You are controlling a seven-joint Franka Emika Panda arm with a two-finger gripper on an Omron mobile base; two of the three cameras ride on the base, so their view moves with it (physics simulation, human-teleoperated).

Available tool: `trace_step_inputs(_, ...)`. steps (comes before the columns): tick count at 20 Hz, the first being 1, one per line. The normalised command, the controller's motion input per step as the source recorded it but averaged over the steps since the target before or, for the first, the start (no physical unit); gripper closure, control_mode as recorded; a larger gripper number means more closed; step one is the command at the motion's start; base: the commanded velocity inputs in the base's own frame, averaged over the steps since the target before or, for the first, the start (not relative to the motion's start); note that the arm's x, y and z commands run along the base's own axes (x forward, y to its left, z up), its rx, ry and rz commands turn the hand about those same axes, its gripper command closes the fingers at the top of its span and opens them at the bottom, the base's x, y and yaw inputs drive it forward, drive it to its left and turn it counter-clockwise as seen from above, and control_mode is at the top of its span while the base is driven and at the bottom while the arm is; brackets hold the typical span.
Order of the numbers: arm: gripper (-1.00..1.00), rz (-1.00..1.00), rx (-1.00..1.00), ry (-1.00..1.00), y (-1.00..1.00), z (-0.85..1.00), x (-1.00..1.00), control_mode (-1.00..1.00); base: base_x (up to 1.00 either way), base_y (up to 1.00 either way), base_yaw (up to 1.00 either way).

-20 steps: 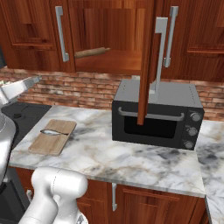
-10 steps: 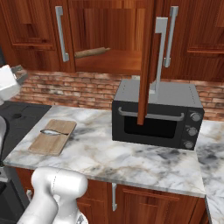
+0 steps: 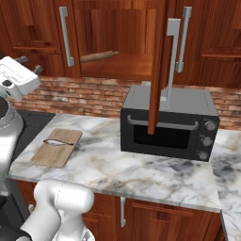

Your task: Open the cabinet, retrieve the rolling pin, and place it next to the meat on the cutting board to prepare for tenderizing.

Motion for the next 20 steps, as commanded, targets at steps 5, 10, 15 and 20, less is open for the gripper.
trace_step_inputs(5,-1.0,0.15,0.0,-0.02,-0.03,0.19,0.14,-1.0,0.0,0.0,0.0)
trace_step_inputs(10,-1.0,0.1,0.07,0.0,-0.19,0.12,0.22,-1.0,0.0,0.0,0.0)
trace_step_inputs(15,-1.0,0.08,0.09,0.06,-0.26,0.02,0.42,-1.0,0.0,0.0,0.0)
trace_step_inputs(20,-1.0,0.06,0.11,0.25,-0.22,-0.04,0.76,-1.0,0.0,0.0,0.0)
